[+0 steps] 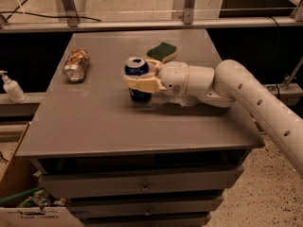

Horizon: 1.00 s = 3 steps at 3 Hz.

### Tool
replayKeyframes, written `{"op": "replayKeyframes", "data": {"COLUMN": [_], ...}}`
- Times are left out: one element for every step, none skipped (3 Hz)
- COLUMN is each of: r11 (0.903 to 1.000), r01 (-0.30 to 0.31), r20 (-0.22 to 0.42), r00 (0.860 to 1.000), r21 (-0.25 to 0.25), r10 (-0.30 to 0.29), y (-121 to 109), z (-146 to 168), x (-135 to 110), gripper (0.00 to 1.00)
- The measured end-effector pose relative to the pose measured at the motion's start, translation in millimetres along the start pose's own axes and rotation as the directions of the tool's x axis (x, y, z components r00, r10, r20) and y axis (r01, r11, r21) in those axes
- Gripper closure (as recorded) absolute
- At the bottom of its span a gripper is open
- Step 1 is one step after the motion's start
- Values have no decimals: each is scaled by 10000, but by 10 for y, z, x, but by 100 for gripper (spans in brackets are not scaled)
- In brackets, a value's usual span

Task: Place pepsi can upright

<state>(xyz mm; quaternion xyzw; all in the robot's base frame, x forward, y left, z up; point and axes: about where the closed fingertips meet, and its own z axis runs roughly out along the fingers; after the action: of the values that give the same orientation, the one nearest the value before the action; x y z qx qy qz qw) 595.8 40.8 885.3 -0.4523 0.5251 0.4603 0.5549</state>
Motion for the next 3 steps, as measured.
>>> {"op": "replayKeyframes", "data": {"r11": [10000, 10000, 9991], "r01": [1, 3, 296], "r20": [-1, -2, -331], "r00": [10000, 10000, 9990], "r21": [-1, -2, -299], "r10": [-1, -3, -306], "y": [0, 0, 43], "z": [0, 0, -49], "x": [0, 0, 42], "gripper": [36, 13, 0]}}
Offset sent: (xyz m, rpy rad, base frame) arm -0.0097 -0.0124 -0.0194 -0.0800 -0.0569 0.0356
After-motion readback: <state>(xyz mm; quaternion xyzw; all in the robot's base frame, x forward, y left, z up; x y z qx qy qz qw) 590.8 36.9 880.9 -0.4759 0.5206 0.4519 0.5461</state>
